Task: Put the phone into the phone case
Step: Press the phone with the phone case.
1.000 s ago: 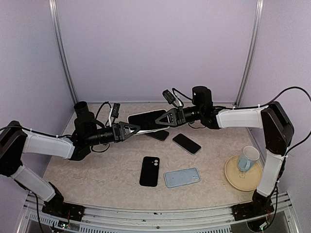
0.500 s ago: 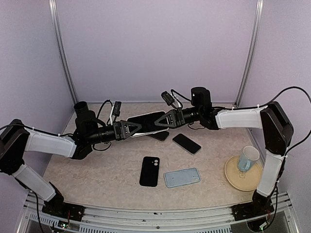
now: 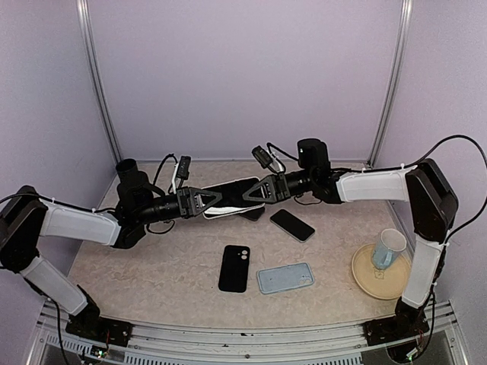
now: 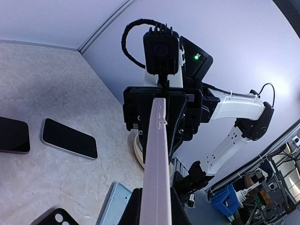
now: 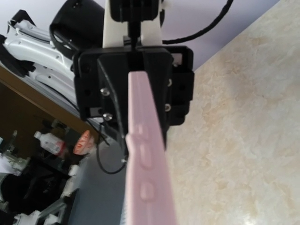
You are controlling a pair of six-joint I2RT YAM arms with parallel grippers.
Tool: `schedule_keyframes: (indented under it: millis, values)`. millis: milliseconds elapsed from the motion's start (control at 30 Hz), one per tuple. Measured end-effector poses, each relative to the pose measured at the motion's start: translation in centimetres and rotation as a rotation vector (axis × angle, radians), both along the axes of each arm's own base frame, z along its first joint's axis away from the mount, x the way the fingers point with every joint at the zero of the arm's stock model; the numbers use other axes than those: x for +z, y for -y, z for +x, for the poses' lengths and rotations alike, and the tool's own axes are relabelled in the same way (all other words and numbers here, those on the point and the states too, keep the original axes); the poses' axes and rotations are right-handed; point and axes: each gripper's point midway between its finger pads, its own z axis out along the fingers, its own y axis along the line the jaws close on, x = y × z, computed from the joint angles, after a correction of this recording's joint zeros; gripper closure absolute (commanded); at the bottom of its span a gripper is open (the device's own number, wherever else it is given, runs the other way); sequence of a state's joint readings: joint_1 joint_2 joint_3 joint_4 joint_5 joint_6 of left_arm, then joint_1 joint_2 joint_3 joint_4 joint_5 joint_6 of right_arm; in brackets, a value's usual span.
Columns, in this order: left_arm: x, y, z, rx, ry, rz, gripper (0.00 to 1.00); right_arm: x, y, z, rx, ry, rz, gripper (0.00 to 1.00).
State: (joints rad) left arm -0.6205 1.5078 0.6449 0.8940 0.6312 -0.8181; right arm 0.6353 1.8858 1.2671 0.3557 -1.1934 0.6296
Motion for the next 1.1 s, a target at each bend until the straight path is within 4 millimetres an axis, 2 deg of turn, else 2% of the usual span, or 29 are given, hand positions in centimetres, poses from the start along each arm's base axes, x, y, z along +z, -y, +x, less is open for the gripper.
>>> schedule_keyframes:
  millis: [67, 133, 167, 267, 433, 533, 600, 833, 967, 1100]
  values:
    - [0.0, -0.1, 0.2, 0.007, -0.012, -0.003, 1.00, -0.2, -0.1, 0.1, -0.009, 0.006, -0.007, 0.48]
    - [-0.5, -0.4, 0.7, 0.032, -0.042, 0.004, 1.00, -0.5, -0.2, 0.3, -0.024, 0.027, -0.025, 0.27]
    - [-0.7, -0.7, 1.1, 0.048, -0.061, 0.007, 1.00, -0.7, -0.3, 0.5, -0.039, 0.048, -0.036, 0.19]
    - [-1.5, -1.4, 2.0, 0.088, -0.112, 0.017, 1.00, -1.0, -0.2, 1.4, -0.103, 0.143, -0.077, 0.01]
    - [-1.9, -1.8, 2.3, 0.108, -0.159, 0.023, 1.00, 0.0, 0.9, 2.5, -0.222, 0.385, -0.133, 0.00]
    - [-2.1, -1.9, 2.1, 0.110, -0.188, 0.030, 1.00, 0.8, 1.3, 2.2, -0.264, 0.571, -0.154, 0.00]
    - [-2.6, -1.9, 2.1, 0.111, -0.219, 0.039, 1.00, 1.0, 0.8, 1.3, -0.268, 0.716, -0.173, 0.00]
    - [-3.7, -1.9, 2.0, 0.112, -0.274, 0.063, 1.00, -1.3, -1.1, -1.5, -0.175, 1.085, -0.258, 0.00]
    - [-4.2, -2.0, 1.9, 0.113, -0.296, 0.079, 1.00, -2.4, -0.9, -1.4, -0.141, 1.225, -0.308, 0.00]
    - [-4.5, -2.0, 1.8, 0.112, -0.306, 0.087, 1.00, -2.7, -0.6, -0.5, -0.152, 1.328, -0.370, 0.00]
